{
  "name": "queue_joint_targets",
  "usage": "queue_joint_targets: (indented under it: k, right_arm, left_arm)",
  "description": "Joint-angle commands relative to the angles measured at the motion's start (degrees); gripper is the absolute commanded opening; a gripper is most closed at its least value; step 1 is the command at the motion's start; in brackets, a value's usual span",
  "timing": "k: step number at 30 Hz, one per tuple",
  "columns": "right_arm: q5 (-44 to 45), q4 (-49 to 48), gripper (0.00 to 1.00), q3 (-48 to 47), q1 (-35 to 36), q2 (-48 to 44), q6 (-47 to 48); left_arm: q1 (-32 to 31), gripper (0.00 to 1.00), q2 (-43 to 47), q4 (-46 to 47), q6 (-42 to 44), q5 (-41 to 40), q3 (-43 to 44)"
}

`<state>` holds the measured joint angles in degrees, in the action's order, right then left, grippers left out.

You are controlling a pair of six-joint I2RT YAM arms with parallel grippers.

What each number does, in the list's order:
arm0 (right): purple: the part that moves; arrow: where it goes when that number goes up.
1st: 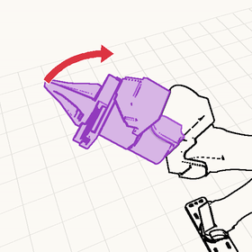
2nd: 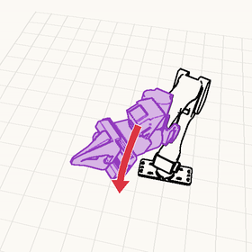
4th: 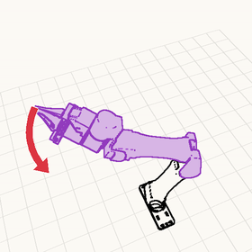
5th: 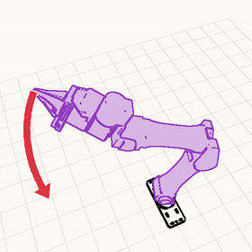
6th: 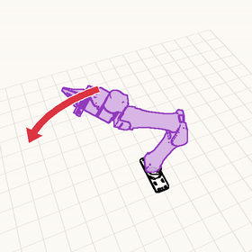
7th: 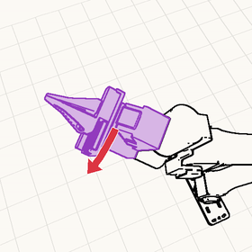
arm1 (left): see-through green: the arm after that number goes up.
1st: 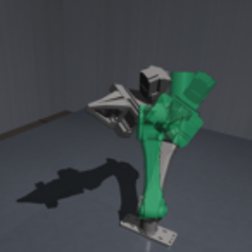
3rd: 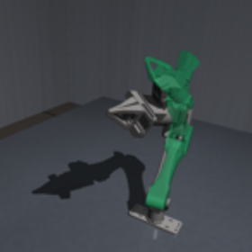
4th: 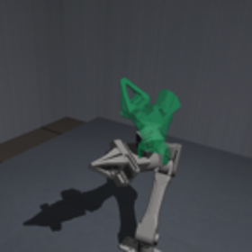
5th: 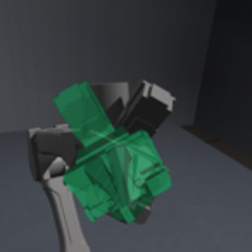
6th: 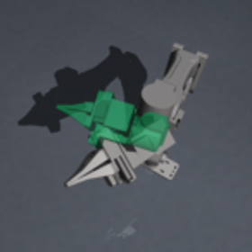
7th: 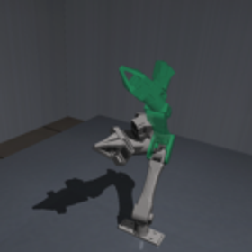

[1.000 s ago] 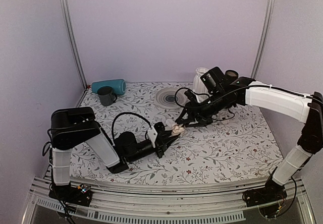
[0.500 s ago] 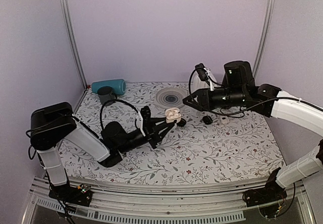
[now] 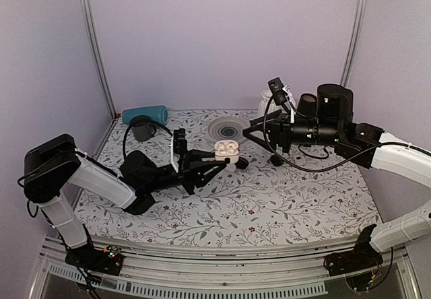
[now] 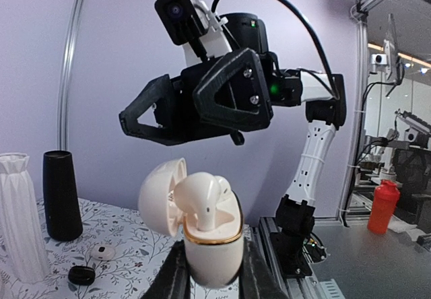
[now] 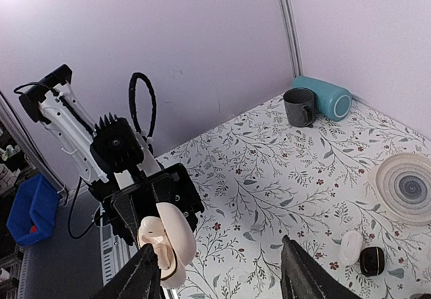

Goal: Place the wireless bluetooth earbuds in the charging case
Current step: Adjust the left earbud in the left side groove of the charging case.

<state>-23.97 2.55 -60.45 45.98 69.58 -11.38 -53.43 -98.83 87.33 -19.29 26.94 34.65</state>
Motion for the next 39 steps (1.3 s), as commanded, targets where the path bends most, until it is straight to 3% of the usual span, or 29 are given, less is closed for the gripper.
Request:
queue_joint_targets:
  k: [1,17,39]
  right_arm:
    - [-1.6,-4.2,0.63,-1.1,2.9,1.1,4.2]
    - [-1.7,-3.7,0.69,-6.2,5.1,6.6,10.7]
    - [-4.3,5.5,0.71,-11.5,5.4,9.9,17.6]
  left_arm:
    - [1.0,0.00,3.2,3.1,-4.1,6.2,1.4]
    - [1.1,0.00,3.5,-0.7,-7.2,10.2,2.8]
    - [1.5,0.00,2.8,-1.5,-8.3,12.1,3.7]
